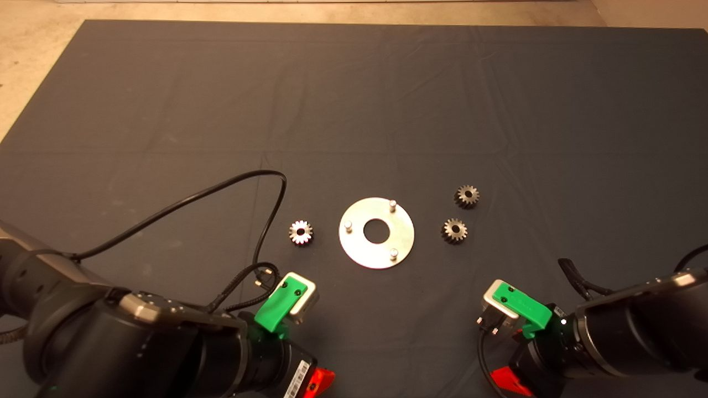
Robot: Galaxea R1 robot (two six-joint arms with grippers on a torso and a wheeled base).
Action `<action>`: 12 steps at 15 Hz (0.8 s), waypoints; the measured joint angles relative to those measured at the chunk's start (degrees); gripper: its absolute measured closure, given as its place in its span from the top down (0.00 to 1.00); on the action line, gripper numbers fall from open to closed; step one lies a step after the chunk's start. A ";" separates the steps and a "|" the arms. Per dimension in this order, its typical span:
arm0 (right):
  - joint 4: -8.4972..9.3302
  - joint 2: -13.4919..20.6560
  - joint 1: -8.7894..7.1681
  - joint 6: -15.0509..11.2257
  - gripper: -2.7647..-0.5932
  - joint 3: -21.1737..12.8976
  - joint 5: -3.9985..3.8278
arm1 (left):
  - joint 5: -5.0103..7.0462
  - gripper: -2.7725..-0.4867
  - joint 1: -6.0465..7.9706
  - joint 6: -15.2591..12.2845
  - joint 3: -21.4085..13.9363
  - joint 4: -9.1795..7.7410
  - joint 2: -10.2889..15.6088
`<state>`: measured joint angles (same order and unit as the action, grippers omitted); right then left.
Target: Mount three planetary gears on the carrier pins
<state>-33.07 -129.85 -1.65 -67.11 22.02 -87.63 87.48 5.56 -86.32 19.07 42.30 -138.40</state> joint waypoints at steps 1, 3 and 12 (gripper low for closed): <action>0.00 0.02 -0.20 0.00 0.66 0.00 -0.05 | 0.00 0.88 0.00 0.00 0.00 0.00 0.00; 0.00 0.02 -1.61 0.00 0.66 0.00 -0.07 | -0.02 0.88 0.00 0.00 0.00 0.00 -0.05; -0.06 4.34 -7.13 2.19 0.66 0.24 -0.38 | 0.00 0.88 0.00 -0.04 0.00 0.00 -2.78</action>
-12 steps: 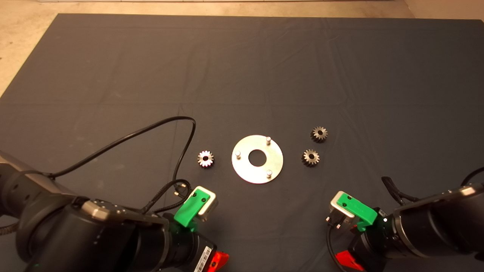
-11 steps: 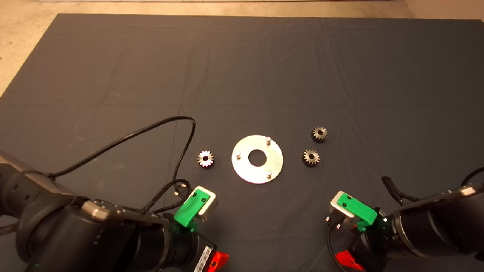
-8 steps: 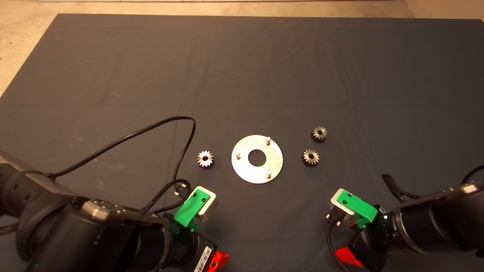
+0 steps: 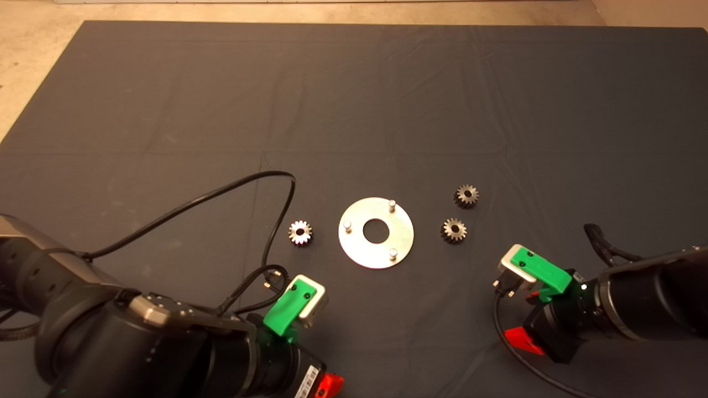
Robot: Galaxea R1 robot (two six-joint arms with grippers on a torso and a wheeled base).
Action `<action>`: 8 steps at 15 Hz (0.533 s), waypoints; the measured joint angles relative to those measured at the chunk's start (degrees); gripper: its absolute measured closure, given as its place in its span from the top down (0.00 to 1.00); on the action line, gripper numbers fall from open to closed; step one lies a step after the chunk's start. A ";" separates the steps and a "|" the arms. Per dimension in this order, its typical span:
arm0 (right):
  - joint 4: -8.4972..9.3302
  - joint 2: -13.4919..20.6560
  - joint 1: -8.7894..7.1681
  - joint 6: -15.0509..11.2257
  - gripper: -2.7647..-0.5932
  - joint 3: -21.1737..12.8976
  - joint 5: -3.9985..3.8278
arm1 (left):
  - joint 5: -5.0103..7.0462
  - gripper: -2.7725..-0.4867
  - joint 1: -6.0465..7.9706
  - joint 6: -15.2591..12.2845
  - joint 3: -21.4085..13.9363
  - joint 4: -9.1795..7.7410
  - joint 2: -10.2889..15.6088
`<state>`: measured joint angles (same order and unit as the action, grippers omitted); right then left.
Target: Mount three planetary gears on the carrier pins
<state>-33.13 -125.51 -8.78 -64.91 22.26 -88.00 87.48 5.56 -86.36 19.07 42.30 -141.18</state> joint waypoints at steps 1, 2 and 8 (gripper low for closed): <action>0.00 -0.20 0.01 0.20 0.66 0.30 0.16 | -0.01 0.88 0.00 -0.02 0.00 0.00 -0.41; -0.01 -0.20 -0.09 0.23 0.66 0.51 0.09 | -0.02 0.88 0.00 -0.02 0.00 0.00 -0.83; -0.02 -0.39 -2.62 0.32 0.66 4.05 0.88 | 0.00 0.88 0.00 -0.20 0.00 0.00 -1.43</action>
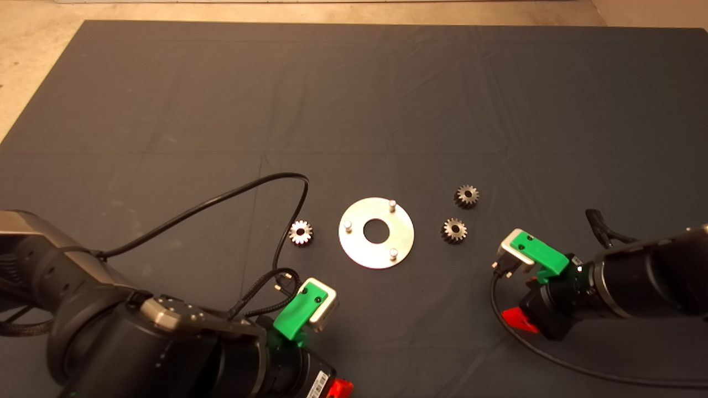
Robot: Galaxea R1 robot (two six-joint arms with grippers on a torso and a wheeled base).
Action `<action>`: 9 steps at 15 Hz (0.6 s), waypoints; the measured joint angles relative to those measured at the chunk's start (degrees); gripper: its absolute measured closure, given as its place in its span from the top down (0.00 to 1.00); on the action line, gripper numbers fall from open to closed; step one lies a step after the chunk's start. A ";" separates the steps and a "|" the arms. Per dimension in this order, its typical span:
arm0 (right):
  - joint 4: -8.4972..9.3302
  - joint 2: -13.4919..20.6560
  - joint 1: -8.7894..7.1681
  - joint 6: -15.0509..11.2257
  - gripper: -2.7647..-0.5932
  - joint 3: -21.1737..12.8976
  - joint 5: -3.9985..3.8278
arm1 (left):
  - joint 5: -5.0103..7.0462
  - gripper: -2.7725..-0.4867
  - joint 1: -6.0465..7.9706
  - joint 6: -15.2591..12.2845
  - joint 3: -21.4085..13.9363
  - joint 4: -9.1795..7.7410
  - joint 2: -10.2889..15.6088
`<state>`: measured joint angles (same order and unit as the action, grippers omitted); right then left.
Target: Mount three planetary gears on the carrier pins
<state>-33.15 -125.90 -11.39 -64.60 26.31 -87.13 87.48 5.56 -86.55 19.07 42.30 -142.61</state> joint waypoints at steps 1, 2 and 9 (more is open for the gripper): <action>-0.01 0.00 -0.43 0.02 0.66 0.68 0.48 | 0.00 0.88 0.00 0.00 0.00 0.00 0.00; 0.01 0.00 -0.57 0.05 0.66 1.50 1.85 | 0.02 0.88 0.00 0.00 0.00 0.00 -0.09; 0.02 -5.37 -1.80 3.26 0.66 9.09 6.12 | 0.01 0.88 0.00 -0.02 0.00 0.00 -0.41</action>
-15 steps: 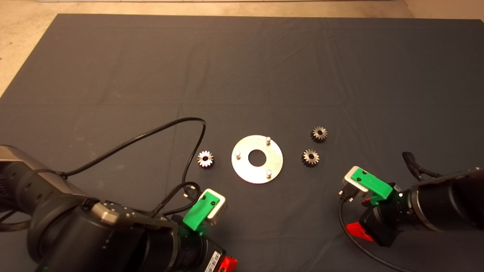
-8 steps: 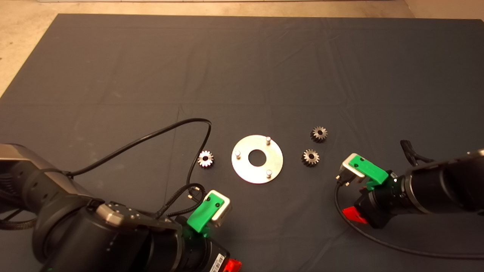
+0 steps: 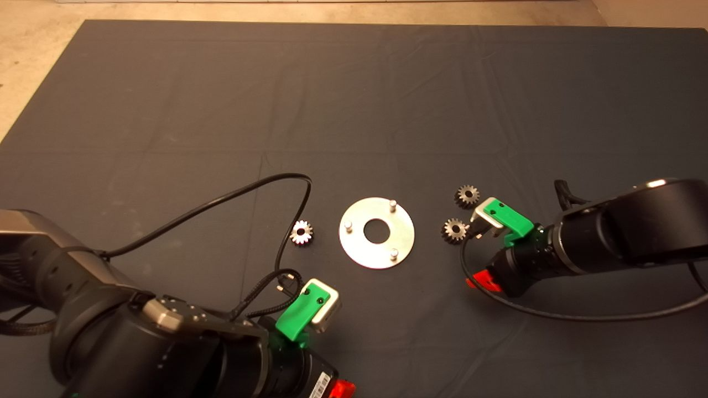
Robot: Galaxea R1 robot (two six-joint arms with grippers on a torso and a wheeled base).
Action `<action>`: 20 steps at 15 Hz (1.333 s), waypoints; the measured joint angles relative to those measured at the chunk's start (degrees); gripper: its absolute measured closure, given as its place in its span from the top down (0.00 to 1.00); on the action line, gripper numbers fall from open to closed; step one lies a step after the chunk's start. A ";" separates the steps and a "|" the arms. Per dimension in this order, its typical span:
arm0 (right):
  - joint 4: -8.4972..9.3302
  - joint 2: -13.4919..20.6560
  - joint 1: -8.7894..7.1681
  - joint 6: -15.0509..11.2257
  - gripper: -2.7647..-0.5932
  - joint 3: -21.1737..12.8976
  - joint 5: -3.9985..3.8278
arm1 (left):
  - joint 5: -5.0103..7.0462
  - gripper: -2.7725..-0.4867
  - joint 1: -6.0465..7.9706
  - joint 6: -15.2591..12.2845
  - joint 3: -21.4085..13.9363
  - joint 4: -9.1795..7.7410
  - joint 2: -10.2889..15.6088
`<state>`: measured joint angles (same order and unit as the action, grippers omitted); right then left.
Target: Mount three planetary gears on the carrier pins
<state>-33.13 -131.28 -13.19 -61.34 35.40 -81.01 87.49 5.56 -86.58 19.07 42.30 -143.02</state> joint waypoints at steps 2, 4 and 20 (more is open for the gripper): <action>0.00 -0.15 -0.30 0.75 0.66 1.12 -0.16 | -0.01 0.88 0.00 0.00 0.00 0.00 0.00; 0.00 -0.15 -1.06 1.75 0.66 1.25 -0.27 | -0.01 0.88 0.00 0.00 0.00 0.00 0.00; -0.02 -0.50 -1.07 6.03 0.66 7.28 0.50 | -0.01 0.88 0.00 0.00 0.00 0.00 -0.03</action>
<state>-33.16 -131.78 -14.26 -55.31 42.68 -80.51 87.48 5.56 -86.58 19.07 42.30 -143.05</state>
